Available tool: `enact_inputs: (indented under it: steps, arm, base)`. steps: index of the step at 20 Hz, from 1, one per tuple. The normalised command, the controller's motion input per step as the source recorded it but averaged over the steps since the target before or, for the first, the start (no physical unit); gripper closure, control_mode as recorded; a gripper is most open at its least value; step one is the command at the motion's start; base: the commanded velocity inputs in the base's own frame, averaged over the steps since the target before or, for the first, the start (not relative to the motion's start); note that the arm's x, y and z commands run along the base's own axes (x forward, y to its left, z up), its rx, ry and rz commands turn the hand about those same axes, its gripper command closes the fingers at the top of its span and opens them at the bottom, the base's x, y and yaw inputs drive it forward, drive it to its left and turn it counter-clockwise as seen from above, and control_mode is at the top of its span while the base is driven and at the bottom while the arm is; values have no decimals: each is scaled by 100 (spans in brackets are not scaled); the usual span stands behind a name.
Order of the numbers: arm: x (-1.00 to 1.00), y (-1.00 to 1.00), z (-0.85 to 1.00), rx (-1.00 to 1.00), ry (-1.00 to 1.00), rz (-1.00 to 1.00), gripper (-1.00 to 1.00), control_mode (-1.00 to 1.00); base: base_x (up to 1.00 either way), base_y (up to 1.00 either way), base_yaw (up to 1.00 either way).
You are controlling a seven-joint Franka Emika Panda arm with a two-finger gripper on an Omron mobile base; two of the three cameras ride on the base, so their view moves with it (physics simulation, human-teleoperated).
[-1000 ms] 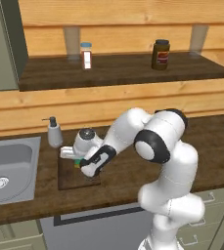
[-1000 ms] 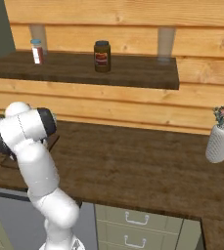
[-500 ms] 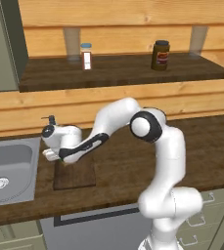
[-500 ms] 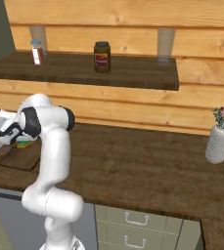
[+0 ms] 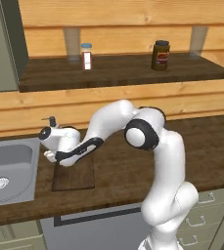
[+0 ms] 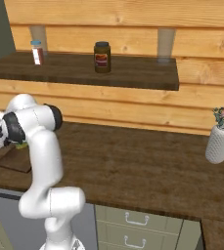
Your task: Pick up the sponge from the counter and clean the cutting board by briefly scrubbing or pressing down on the cutting board. Once finished, release the sponge.
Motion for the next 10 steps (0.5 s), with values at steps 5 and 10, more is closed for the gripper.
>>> enact_inputs:
  steps: [5, 10]
  arm:
    - [-100, -100, -100, 36, -26, 0, 100, -100]
    - [-87, -51, -100, 33, -36, 0, 100, -100]
  base:
    - [0, 0, 0]
    - [0, 0, 0]
